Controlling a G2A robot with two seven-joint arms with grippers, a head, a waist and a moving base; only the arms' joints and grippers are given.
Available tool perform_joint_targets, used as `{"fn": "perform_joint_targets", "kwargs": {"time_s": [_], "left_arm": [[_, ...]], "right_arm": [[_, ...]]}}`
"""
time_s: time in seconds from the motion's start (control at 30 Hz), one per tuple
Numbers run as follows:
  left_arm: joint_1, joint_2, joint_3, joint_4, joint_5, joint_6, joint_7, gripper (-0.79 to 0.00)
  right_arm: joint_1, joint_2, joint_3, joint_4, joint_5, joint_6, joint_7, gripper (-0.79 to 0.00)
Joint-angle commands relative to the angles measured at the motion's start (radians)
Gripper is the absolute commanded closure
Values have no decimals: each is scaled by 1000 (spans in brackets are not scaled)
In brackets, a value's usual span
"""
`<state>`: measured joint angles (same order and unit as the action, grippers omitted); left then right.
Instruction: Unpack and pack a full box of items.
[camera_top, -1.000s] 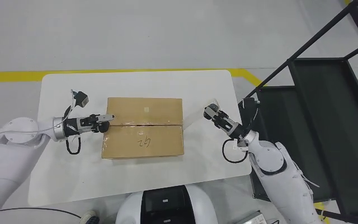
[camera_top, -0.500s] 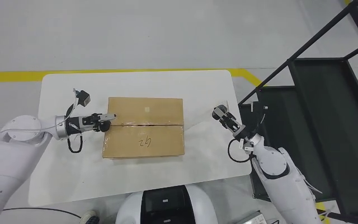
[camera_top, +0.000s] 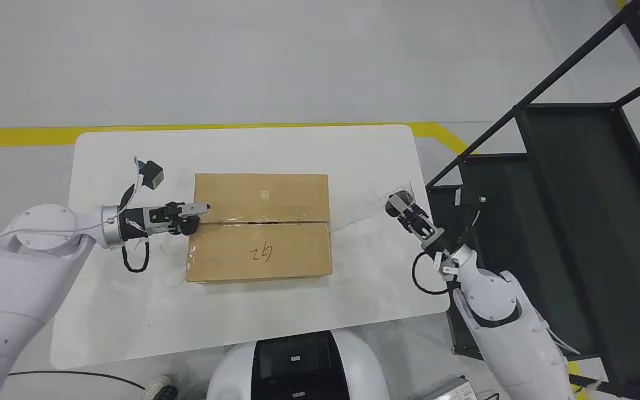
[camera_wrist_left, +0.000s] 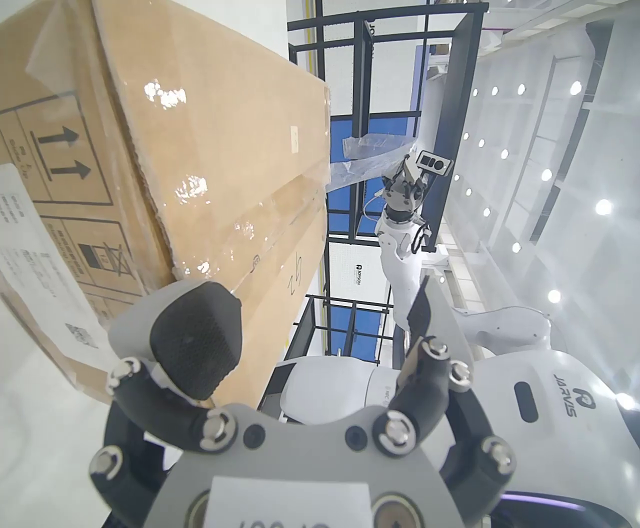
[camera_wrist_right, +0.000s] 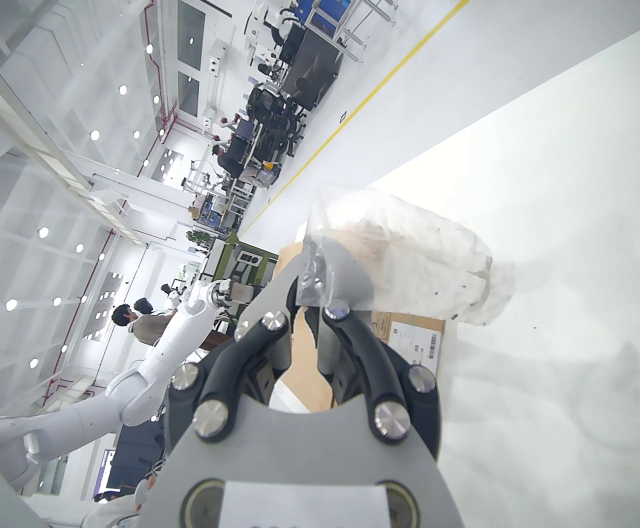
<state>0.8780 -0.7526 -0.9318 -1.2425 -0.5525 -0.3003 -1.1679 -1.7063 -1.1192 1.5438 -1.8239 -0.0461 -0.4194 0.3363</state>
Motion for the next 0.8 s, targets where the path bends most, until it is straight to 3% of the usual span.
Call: {"fn": "perform_joint_targets", "kwargs": {"time_s": [0.0,0.3,0.77], "left_arm": [[3,-1,-5,-2,2,2,-1,-785],[20,-6,-25,-13,9,5,-4,-785],[36,-18,-46,-10,12,21,-19,-785]], "right_arm": [[-5,0,-1,-18,-18,-4,5,0],[85,0,-69,-86,-117,79,94,0],[252,-11,-219,-71,-204,184,186,0]]}}
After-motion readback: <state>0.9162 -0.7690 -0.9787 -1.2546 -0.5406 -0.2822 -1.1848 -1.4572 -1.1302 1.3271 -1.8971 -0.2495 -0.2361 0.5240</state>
